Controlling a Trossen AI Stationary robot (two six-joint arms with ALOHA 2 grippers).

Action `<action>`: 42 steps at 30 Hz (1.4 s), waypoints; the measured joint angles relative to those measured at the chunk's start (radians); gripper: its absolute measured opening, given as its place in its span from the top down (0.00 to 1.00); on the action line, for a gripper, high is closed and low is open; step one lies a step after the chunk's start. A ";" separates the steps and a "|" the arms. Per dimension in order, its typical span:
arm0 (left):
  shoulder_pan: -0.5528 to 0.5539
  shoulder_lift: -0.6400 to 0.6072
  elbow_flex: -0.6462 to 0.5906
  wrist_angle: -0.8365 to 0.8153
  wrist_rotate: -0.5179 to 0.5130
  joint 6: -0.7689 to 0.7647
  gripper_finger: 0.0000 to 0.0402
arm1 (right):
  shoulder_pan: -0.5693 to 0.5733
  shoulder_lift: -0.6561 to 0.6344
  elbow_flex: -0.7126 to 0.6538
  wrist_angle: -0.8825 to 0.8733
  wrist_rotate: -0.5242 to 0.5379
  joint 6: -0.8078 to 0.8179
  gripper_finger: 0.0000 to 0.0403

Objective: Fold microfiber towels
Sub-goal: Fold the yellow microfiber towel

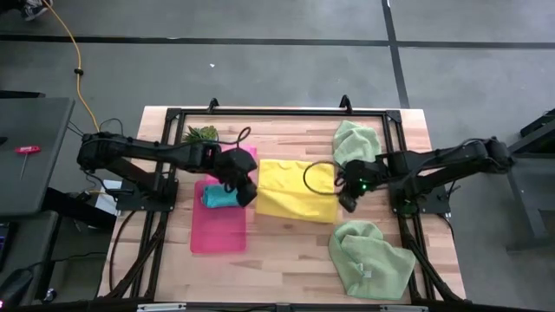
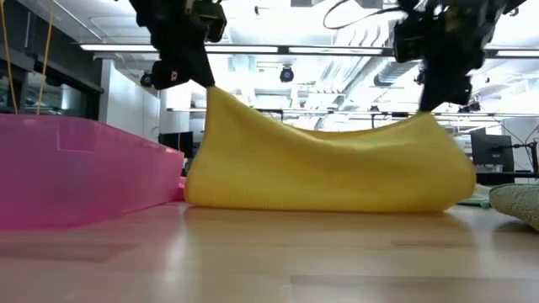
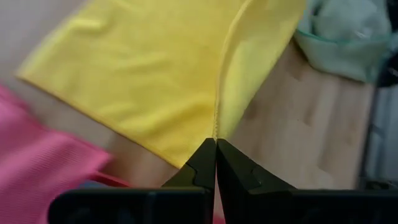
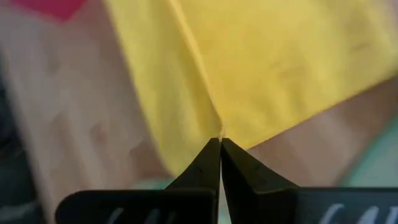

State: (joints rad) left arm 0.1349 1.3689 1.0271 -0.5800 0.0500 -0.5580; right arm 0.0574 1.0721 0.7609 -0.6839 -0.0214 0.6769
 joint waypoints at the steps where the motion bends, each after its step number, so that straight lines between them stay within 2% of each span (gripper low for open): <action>1: 0.009 0.000 0.000 0.000 -0.021 0.014 1.00 | -0.014 0.000 0.000 -0.008 0.037 0.000 1.00; 7: 0.069 0.019 0.000 -0.002 -0.089 0.042 1.00 | -0.088 0.000 -0.004 -0.037 0.170 -0.001 1.00; 13: 0.088 0.086 0.000 -0.004 -0.135 0.088 1.00 | -0.137 0.022 -0.023 -0.037 0.203 0.004 1.00; 25: 0.094 0.211 0.000 0.006 -0.277 0.086 1.00 | -0.179 0.158 -0.023 0.015 0.260 0.018 1.00; 29: 0.100 0.223 0.000 0.007 -0.363 0.056 1.00 | -0.195 0.194 -0.023 0.028 0.282 0.041 1.00; 42: 0.115 0.226 0.000 0.012 -0.413 0.064 1.00 | -0.208 0.262 -0.024 0.067 0.308 0.079 1.00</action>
State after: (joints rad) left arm 0.2497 1.5950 1.0267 -0.5678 -0.3634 -0.4942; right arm -0.1509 1.3345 0.7372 -0.6166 0.2866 0.7561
